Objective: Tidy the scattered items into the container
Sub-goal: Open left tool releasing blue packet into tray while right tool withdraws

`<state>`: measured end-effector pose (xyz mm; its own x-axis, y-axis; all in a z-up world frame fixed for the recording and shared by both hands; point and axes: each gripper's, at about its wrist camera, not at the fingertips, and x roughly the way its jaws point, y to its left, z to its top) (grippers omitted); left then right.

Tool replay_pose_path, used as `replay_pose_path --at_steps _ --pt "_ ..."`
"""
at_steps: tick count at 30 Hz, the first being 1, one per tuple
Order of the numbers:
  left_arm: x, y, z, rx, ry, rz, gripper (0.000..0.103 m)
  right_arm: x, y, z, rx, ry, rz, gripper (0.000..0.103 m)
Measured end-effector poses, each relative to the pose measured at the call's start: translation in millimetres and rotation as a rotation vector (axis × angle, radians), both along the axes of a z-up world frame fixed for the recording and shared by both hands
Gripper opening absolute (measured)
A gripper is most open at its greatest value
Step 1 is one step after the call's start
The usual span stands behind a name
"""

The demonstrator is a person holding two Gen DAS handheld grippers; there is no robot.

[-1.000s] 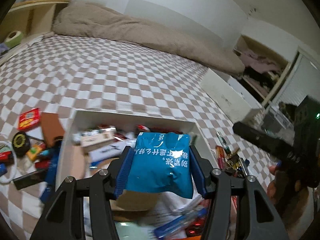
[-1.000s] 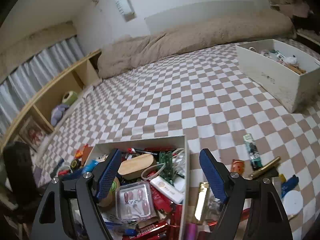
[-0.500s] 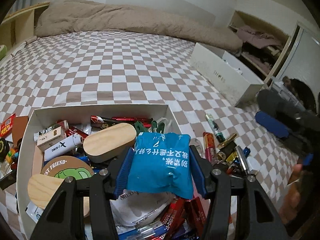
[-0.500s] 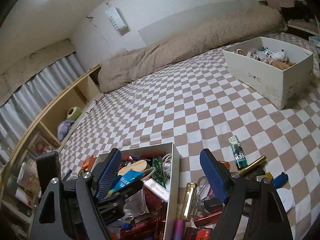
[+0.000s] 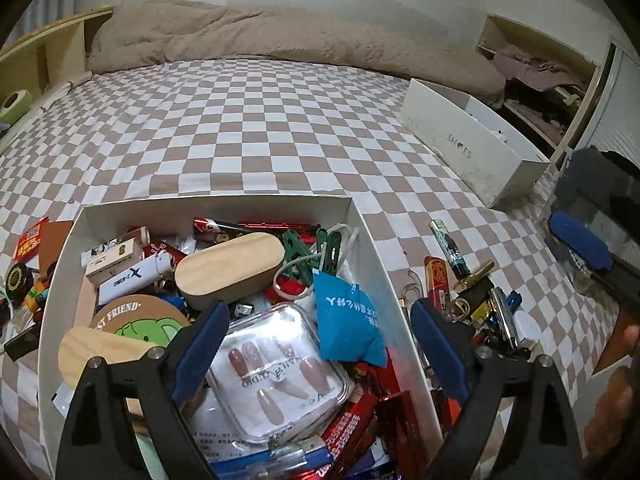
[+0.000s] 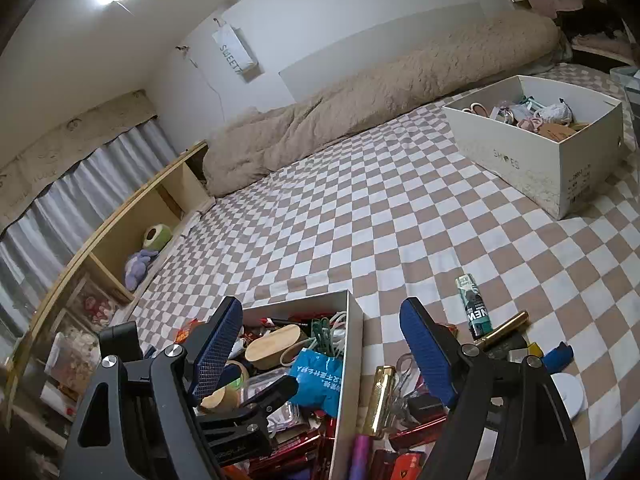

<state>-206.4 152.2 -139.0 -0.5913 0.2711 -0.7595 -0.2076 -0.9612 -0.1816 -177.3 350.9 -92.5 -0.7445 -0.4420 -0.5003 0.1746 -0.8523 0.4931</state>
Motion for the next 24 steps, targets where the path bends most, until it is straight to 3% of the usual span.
replay_pose_path --at_steps 11,15,24 --pt "17 -20 15 -0.004 0.045 0.039 0.093 13 -11 15 0.023 0.029 0.016 0.081" --pt "29 -35 29 0.004 0.076 0.068 0.103 24 -21 29 0.062 0.054 0.025 0.081" --pt "60 -63 61 -0.004 0.150 0.113 0.103 56 -42 52 0.109 0.100 0.044 0.081"
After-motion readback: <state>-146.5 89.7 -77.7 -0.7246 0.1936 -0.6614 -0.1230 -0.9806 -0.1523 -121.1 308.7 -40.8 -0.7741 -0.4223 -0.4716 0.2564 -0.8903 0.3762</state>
